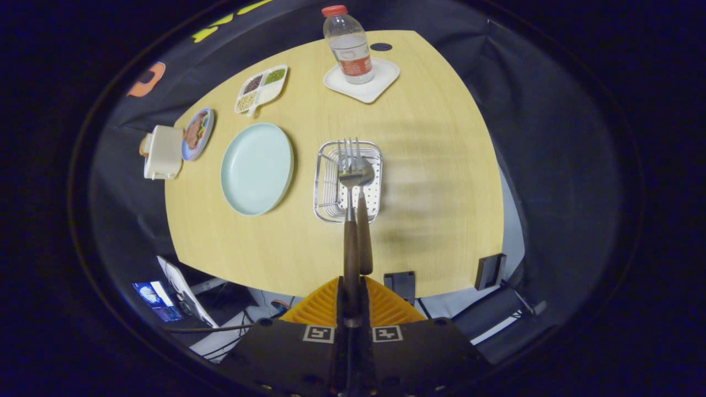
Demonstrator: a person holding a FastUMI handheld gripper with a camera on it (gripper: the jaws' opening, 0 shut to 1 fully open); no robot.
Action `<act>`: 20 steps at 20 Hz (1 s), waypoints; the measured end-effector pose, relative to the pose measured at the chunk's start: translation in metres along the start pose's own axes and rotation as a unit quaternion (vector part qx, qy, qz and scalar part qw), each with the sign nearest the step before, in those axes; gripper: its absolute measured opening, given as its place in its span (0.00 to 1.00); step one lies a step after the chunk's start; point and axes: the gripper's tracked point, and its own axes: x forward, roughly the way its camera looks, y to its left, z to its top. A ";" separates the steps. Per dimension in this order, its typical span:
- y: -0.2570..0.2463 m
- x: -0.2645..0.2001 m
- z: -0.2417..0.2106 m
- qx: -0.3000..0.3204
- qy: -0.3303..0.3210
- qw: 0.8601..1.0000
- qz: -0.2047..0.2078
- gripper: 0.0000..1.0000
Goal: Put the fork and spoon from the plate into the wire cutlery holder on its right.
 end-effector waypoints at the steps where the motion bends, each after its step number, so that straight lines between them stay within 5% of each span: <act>1: 0.002 -0.001 -0.002 0.000 0.001 1.000 0.000 0.10; 7: 0.007 -0.003 -0.004 0.013 -0.005 1.000 0.005 0.11; 11: 0.013 -0.014 0.017 0.014 -0.061 0.998 0.006 0.58; 17: 0.030 -0.044 0.047 -0.041 -0.169 0.984 -0.026 0.86; 20: 0.049 -0.069 0.058 -0.069 -0.230 0.970 -0.032 0.88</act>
